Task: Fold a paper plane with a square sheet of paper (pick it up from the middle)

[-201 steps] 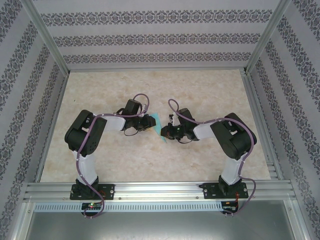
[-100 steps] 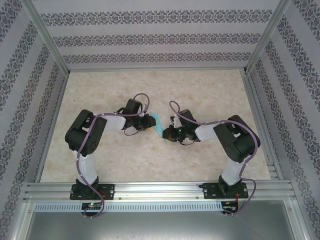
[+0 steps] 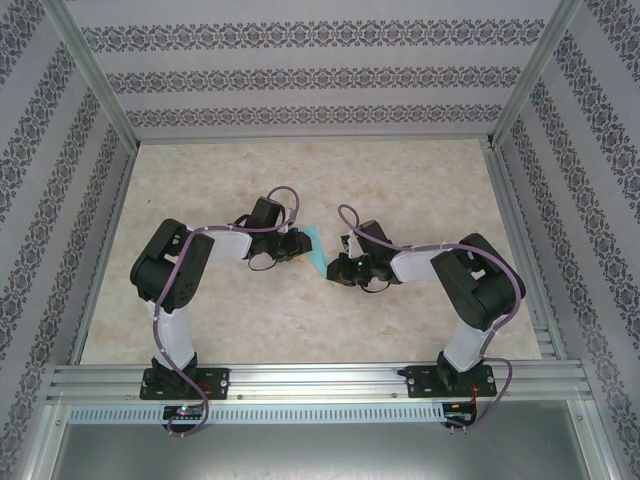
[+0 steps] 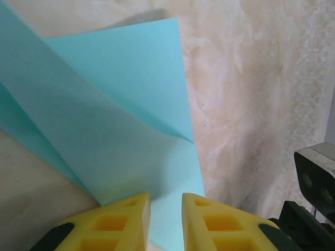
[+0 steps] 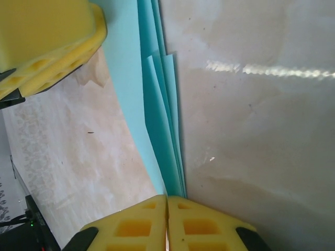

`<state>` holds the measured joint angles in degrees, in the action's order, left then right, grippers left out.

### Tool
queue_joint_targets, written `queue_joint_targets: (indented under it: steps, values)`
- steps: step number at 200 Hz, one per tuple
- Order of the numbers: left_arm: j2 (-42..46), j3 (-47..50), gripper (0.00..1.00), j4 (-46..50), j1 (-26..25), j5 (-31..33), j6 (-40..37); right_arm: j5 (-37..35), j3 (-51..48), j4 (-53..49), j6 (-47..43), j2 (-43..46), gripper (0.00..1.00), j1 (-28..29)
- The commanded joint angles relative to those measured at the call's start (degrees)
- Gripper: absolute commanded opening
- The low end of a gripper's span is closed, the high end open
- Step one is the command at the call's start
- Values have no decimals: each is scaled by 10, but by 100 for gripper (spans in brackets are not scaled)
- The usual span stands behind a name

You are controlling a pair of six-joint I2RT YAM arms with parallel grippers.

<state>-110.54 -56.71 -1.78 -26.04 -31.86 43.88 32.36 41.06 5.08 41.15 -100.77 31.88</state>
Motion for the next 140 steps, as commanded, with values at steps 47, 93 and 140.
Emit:
queue_joint_targets:
  steps: [47,93,140]
  values:
    - [-42,1,25,54,1,72,-24,-74,18,-124,-25,83,19,11]
    - [-45,0,24,57,0,69,-24,-117,99,-157,-39,65,17,55]
    - [-46,-1,25,59,0,66,-27,-110,167,-165,-46,-11,15,60]
